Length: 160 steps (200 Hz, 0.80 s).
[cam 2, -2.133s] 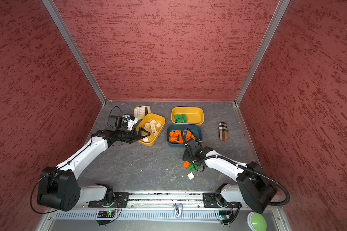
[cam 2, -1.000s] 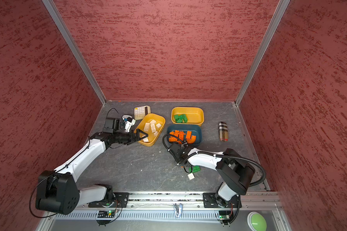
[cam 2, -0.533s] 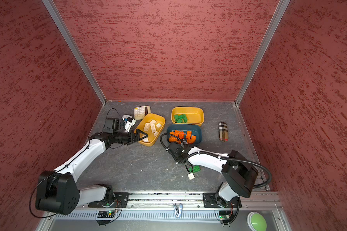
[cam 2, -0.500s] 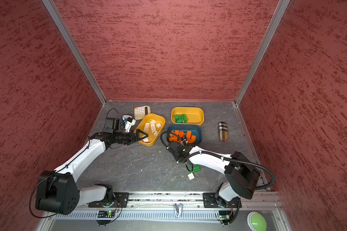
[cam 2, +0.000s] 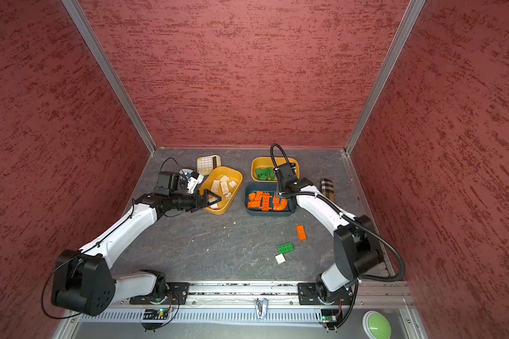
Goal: Sort the legos into containers by color
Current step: Place the lego in the container.
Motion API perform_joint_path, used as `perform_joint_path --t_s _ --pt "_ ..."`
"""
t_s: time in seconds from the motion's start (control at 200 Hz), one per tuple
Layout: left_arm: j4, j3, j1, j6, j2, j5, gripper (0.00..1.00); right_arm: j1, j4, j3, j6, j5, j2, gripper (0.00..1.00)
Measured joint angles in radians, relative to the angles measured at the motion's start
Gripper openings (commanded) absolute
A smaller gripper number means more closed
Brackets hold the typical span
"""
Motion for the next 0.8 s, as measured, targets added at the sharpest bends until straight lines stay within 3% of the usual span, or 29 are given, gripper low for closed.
perform_joint_path --t_s 0.16,0.311,0.431,0.561,0.802 --pt "0.000 0.000 0.000 0.000 0.000 0.000 0.99 -0.018 0.072 0.017 -0.005 -0.106 0.127 0.30" --pt "-0.004 0.000 0.001 0.000 0.000 0.000 0.99 -0.018 0.097 0.017 -0.002 -0.158 0.180 0.54" --pt "-0.014 0.002 0.003 0.001 0.000 -0.001 0.99 -0.018 0.095 0.016 -0.005 -0.158 0.161 0.59" --pt "-0.018 0.006 0.007 0.001 0.000 -0.003 1.00 -0.018 0.076 -0.028 -0.010 -0.146 0.048 0.63" --pt "-0.018 0.010 0.007 0.001 0.013 -0.003 0.99 -0.018 -0.016 -0.247 0.034 -0.132 -0.307 0.68"
